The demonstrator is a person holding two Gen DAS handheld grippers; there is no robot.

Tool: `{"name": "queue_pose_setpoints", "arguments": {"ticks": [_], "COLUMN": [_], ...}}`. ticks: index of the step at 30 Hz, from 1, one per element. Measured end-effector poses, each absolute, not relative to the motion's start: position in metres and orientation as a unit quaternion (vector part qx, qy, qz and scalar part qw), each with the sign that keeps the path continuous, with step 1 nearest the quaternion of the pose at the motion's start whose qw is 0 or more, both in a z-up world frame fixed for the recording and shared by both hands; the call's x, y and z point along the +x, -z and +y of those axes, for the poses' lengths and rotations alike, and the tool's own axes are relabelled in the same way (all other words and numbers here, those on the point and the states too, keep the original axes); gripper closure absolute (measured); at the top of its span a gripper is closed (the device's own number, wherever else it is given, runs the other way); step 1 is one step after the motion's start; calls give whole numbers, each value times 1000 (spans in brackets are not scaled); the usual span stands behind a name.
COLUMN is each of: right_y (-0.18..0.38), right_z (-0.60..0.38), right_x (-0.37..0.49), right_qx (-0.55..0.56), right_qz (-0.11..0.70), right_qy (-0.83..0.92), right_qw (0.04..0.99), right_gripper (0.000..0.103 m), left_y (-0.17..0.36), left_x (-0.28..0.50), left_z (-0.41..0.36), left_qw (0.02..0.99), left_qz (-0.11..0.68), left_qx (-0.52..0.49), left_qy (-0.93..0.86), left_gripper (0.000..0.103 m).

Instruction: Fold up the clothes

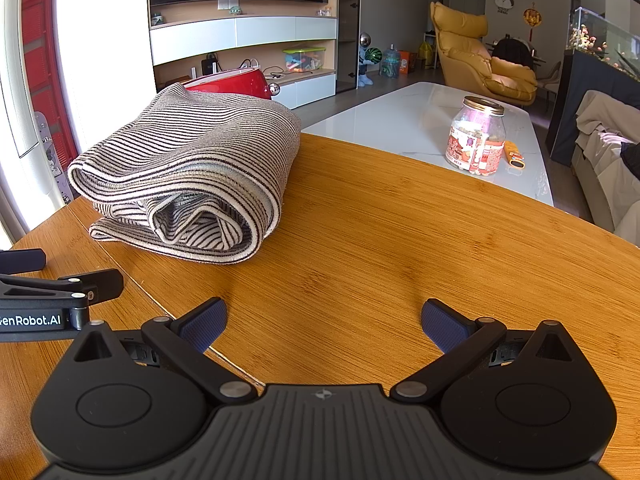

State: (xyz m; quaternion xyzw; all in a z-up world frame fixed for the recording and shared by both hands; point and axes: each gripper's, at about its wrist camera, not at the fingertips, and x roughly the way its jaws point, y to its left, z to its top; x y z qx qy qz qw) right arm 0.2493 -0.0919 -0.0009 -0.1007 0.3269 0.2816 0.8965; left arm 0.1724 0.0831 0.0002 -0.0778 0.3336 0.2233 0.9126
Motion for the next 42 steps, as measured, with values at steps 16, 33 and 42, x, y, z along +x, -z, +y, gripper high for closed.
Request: {"name": "queue_pose_setpoints", "arguments": {"ticks": [16,33,42], "right_y": [1,1,1], "right_z": [-92,-92,-92], "right_x": [249,249,249], "right_qx": [-101,-101,-101], "right_qz": [327,327,327], "right_qy": [-282,-282,-282], "right_qw": [897,897,897], "right_gripper": [0,0,0], "left_y": [0,0,0], "left_x": [172,172,175], "left_z": [83,83,84], "left_qw": [913,913,912], "left_qz": [334,334,333], "left_qx": [-78,-78,-80], "left_qy": [-223,-223,-226], "left_gripper": [0,0,0]}}
